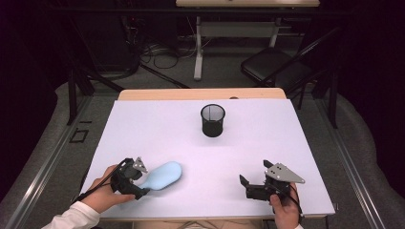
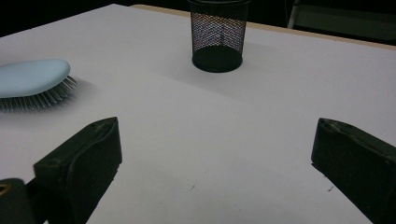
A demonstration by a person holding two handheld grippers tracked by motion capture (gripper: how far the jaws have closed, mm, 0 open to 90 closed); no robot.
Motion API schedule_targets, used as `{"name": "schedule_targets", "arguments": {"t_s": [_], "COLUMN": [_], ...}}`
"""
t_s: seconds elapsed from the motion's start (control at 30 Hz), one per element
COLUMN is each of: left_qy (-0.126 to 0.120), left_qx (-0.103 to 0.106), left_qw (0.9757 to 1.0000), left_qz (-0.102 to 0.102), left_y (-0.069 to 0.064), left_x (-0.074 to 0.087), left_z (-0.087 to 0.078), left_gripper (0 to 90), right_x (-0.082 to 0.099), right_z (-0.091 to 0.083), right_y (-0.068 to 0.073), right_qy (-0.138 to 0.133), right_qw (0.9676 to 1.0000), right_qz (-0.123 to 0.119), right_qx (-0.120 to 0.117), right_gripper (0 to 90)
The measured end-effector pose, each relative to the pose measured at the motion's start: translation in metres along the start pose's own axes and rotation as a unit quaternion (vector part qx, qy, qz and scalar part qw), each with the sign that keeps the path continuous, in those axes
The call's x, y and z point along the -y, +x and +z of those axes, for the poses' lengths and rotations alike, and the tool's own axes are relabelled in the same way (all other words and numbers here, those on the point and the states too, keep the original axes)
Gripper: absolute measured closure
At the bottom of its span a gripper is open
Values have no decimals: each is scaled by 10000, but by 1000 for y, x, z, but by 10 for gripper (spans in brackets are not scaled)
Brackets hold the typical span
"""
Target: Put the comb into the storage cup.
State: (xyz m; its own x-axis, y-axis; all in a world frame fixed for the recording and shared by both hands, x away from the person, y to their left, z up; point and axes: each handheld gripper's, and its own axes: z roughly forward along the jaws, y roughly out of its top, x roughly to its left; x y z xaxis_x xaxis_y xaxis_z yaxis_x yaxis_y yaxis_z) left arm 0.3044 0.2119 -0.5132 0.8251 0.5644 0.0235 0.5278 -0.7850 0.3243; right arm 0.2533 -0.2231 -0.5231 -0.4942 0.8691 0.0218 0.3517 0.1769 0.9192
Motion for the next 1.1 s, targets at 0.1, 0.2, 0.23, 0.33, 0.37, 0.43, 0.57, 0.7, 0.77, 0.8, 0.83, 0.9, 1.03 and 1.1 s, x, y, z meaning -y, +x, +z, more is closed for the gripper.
{"name": "schedule_targets", "arguments": {"t_s": [0.1,0.2,0.23,0.33,0.37,0.43,0.57,0.7,0.77,0.8,0.83,0.9,1.03,1.1], "left_qy": [44,35,28,63,102,141,244,270,308,324,318,339,375,391], "left_qx": [-20,-9,-20,-83,-116,-135,-146,-150,-154,-150,-153,-155,-82,-63], "left_qw": [10000,10000,10000,9998,9997,9996,9992,9992,9990,9990,9990,9988,9987,9987], "left_qz": [29,57,82,139,173,224,264,243,272,273,281,324,321,323], "left_y": [-1,-1,-2,-3,-4,-5,-6,-7,-8,-9,-9,-9,-8,-8], "left_x": [0,-1,-1,-2,-2,-3,-5,-6,-7,-8,-8,-8,-9,-9], "left_z": [0,0,0,1,1,2,4,6,7,7,8,9,10,11], "left_gripper": [409,430,448,449,450,457,477,497,522,524,527,541,561,578], "right_x": [0,0,0,0,0,0,0,0,0,0,0,0,0,0], "right_z": [0,0,0,0,0,0,0,0,0,0,0,0,0,0], "right_y": [0,0,0,0,0,0,0,0,0,0,0,0,0,-1], "right_qy": [-4,-9,-6,-2,-3,-1,2,3,6,6,7,8,12,16], "right_qw": [10000,10000,10000,10000,10000,10000,10000,10000,10000,10000,10000,10000,10000,10000], "right_qz": [-4,2,7,9,-2,6,14,14,9,9,10,3,8,9], "right_qx": [6,3,-2,-2,4,1,4,-1,2,2,1,3,7,6], "right_gripper": [15,15,15,16,16,17,19,19,19,19,19,19,20,20]}}
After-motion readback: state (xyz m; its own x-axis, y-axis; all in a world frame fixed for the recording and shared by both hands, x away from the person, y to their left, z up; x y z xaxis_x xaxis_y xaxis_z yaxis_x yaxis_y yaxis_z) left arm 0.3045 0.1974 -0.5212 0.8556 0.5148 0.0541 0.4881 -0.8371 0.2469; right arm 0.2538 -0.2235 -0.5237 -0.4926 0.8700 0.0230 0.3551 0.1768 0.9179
